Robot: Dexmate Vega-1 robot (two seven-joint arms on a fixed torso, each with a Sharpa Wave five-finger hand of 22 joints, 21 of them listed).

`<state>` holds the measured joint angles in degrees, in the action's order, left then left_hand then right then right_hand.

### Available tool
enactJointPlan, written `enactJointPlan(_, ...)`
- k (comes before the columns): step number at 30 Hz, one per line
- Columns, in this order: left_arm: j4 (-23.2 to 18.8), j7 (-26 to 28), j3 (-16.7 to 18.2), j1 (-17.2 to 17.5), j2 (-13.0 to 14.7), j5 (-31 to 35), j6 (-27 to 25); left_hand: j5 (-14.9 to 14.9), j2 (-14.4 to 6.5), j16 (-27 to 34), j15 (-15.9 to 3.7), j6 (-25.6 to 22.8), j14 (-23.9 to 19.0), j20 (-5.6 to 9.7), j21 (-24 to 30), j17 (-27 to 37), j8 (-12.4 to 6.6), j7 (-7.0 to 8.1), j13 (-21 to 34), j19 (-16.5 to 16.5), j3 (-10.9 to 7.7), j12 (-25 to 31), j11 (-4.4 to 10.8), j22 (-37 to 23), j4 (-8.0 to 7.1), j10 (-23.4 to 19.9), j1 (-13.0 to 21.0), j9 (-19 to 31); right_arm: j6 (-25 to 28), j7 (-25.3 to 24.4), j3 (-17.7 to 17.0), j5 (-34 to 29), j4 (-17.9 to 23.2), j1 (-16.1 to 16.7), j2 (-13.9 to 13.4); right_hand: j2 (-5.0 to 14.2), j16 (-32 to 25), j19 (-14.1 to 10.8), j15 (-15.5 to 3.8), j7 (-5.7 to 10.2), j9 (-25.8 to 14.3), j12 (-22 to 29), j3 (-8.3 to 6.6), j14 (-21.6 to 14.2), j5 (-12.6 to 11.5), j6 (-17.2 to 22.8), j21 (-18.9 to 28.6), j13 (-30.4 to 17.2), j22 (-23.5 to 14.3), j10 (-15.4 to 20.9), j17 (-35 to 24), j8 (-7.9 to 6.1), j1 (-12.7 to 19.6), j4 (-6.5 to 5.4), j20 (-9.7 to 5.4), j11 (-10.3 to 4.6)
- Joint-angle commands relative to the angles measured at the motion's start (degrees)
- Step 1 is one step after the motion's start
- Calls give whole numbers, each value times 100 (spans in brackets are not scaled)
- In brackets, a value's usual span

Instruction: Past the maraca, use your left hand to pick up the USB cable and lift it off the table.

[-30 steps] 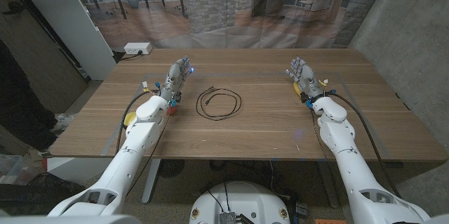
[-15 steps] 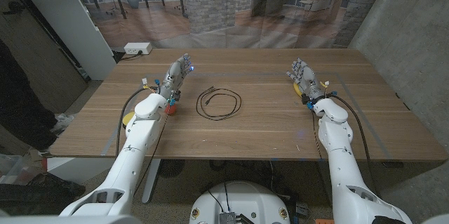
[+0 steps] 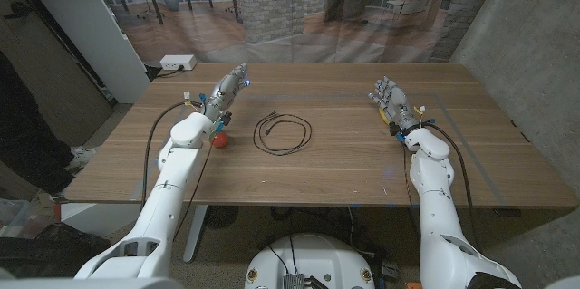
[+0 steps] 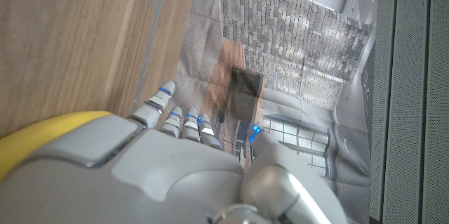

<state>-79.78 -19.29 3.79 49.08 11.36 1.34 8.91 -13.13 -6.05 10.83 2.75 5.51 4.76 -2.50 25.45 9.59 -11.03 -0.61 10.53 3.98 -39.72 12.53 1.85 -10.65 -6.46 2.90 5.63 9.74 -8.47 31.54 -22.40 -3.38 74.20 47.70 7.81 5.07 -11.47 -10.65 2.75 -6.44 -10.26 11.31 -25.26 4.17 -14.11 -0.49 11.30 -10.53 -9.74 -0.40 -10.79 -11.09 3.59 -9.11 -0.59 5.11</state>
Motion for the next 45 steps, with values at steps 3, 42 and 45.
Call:
enactJointPlan(3, -204, -337, -101, -191, 339, 672, 98, 32, -346, 2, -6, -43, -23, -27, 27, 4, -26, 28, 13, 5, -37, 37, 5, -16, 109, -40, 119, 33, -65, 147, -201, -109, 31, -6, 149, 391, -15, -39, -12, -33, -31, 49, -42, -29, -4, 49, 44, -23, -11, 74, -13, -40, -20, 7, 2, 30)
enactJointPlan(42, -530, -1318, -482, -828, 1250, 1562, 687, 183, -368, -12, -231, -307, -226, 113, 4, 6, -15, 212, 24, -144, -156, 50, 165, -20, 659, -360, 721, 38, -329, 117, -291, -118, -194, -84, 262, 365, 7, -46, -7, -37, -33, 21, -61, -50, 19, 77, 19, -26, -12, 89, -15, -19, -40, 11, 3, 28)
enactJointPlan(45, -563, -1359, -506, -863, 1301, 1629, 735, 188, -369, -9, -247, -327, -244, 120, 4, 6, -17, 229, 24, -151, -152, 52, 185, -22, 678, -382, 744, 39, -351, 98, -290, -118, -226, -98, 270, 365, 10, -47, -12, -40, -33, 19, -64, -48, 20, 66, 17, -26, -12, 90, -15, -13, -41, 12, 2, 31)
